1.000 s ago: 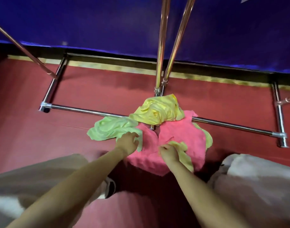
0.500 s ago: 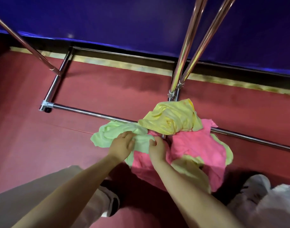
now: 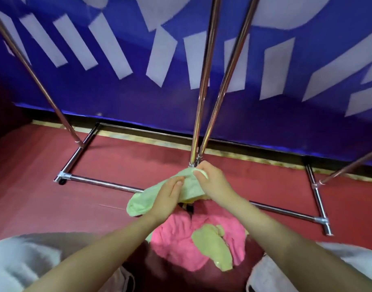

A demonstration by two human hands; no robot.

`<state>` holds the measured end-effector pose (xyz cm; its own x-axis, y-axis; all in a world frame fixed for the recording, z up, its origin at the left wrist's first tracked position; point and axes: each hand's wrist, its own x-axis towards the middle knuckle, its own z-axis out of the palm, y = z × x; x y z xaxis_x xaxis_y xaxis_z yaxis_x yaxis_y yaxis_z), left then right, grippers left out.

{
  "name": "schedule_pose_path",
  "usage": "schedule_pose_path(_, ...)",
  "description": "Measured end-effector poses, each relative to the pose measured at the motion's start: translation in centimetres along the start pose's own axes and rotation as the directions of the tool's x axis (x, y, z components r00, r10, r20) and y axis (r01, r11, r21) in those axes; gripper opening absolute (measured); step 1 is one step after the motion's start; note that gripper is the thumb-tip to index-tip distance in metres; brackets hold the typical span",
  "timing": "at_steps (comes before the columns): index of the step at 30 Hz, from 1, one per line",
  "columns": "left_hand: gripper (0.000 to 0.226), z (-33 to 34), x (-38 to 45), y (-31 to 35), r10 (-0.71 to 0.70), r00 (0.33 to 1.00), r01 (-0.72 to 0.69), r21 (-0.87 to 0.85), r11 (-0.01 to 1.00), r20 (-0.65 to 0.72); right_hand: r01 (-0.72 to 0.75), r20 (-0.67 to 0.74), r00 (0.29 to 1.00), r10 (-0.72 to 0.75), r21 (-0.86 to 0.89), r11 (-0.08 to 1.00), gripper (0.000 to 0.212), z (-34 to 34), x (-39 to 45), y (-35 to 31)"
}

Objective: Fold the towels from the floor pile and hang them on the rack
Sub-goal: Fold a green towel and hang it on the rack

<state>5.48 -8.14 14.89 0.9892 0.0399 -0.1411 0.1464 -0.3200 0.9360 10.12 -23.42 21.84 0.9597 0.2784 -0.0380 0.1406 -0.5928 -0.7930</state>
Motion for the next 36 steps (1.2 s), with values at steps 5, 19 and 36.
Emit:
schedule_pose_path(5, 0.022, -0.1, -4.7, 5.4, 0.162, 0.979, -0.164, -0.006, 0.986, -0.126, 0.265, 0.103, 0.963, -0.249, -0.204, 0.942, 0.028, -5.7, -6.7, -3.0)
schedule_pose_path(19, 0.041, 4.8, -14.6, 9.8, -0.018, 0.972, 0.037, -0.079, 0.996, 0.234, 0.100, -0.145, 0.987, -0.075, 0.172, 0.980, 0.016, -6.3, -17.1, -1.2)
schedule_pose_path(36, 0.027, 5.8, -15.6, 9.5, -0.071, 0.944, 0.101, -0.077, 0.992, 0.322, -0.213, 0.079, 0.962, 0.260, 0.814, 0.540, 0.015, -5.0, -18.2, -1.9)
